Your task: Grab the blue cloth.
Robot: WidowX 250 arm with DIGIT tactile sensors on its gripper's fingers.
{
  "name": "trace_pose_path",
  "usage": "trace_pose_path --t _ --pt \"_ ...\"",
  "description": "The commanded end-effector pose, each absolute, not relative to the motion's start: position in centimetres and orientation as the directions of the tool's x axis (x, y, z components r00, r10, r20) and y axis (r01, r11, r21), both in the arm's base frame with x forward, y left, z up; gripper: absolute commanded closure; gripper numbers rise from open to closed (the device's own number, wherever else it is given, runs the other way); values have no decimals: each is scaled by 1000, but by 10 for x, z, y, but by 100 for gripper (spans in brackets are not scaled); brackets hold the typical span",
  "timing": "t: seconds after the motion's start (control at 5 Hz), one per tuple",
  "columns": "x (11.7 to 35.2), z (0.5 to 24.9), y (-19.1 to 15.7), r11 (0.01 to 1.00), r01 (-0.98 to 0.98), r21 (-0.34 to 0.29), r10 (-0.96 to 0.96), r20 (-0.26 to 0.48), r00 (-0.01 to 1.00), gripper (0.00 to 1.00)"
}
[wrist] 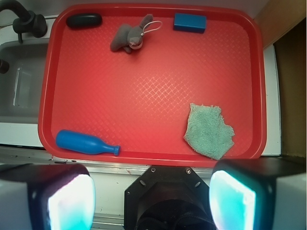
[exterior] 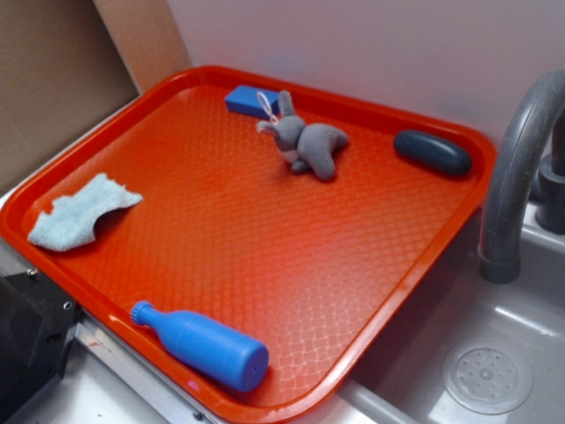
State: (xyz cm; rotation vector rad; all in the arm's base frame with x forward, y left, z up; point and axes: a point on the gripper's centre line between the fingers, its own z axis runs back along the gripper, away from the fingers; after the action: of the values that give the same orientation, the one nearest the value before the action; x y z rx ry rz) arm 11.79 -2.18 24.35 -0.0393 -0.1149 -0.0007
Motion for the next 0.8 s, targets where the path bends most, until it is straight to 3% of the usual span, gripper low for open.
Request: trace_pose_path --t 0.0,0.2,0.4,0.6 --pt "118 243 -22 999 3 -39 2 115 993 0" --pt "140 194 15 979 36 199 -71 171 983 0" --pt "143 167 54 955 194 225 -238 190 952 0" --pt "135 141 94 962 135 238 -179 173 969 0"
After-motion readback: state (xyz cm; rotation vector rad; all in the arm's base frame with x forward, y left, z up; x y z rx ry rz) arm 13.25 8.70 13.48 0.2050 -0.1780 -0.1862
